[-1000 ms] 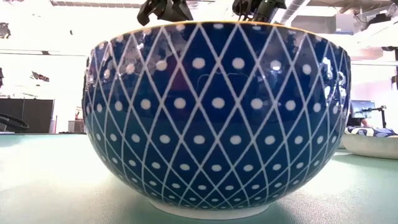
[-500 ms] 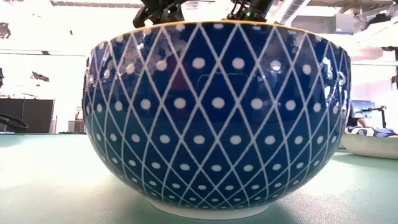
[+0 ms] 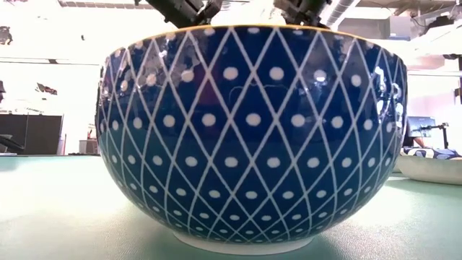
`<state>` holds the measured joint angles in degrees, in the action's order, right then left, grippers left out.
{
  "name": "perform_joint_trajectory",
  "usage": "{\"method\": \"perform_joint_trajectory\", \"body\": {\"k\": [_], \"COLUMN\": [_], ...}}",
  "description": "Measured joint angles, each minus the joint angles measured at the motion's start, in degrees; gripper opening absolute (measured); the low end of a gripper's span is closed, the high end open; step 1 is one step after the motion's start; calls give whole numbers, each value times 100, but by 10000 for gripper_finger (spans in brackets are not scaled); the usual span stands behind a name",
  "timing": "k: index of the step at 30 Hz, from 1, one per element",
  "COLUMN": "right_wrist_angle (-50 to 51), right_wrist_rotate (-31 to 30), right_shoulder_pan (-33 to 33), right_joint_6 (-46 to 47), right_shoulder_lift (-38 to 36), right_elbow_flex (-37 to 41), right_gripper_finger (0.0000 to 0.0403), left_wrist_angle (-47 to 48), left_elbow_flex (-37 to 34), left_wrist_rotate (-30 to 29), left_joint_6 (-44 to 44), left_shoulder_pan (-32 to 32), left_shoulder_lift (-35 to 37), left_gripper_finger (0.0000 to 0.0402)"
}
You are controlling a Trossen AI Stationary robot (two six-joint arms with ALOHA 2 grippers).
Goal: Place and stack bowls onto a shelf
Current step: Stack the light blue patterned bowl on top of the blue patterned bowl on the shelf
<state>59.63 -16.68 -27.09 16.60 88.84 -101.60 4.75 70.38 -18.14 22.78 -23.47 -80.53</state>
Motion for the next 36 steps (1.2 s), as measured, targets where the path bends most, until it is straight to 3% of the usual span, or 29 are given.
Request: {"method": "perform_joint_trajectory", "body": {"k": [6,9,14,22,28,36], "right_wrist_angle": [-388,-751,-1419,-3346,-4731,-5550], "right_wrist_rotate": [-23,-49,-538,-590,-591,-594], "right_shoulder_pan": [265,415,639,770,804,800], "right_joint_6": [281,351,348,99,-363,-778], "right_shoulder_lift": [-302,-470,-862,-1624,-1799,-1676], "right_elbow_flex": [805,1176,1814,3358,4390,4831], "right_gripper_finger": [142,134,121,107,107,107], "left_wrist_angle": [-1236,-1650,-2031,-2032,-1749,-1252], "left_elbow_flex": [0,-1,-1,3,3,3], "left_wrist_rotate": [1360,1728,1776,1833,1830,1836], "left_joint_6": [255,343,209,224,82,82], "left_shoulder_pan": [-705,-774,-778,-825,-823,-819], "left_shoulder_lift": [-620,-1005,-1386,-1622,-1622,-1623], "left_gripper_finger": [25,19,12,6,6,6]}}
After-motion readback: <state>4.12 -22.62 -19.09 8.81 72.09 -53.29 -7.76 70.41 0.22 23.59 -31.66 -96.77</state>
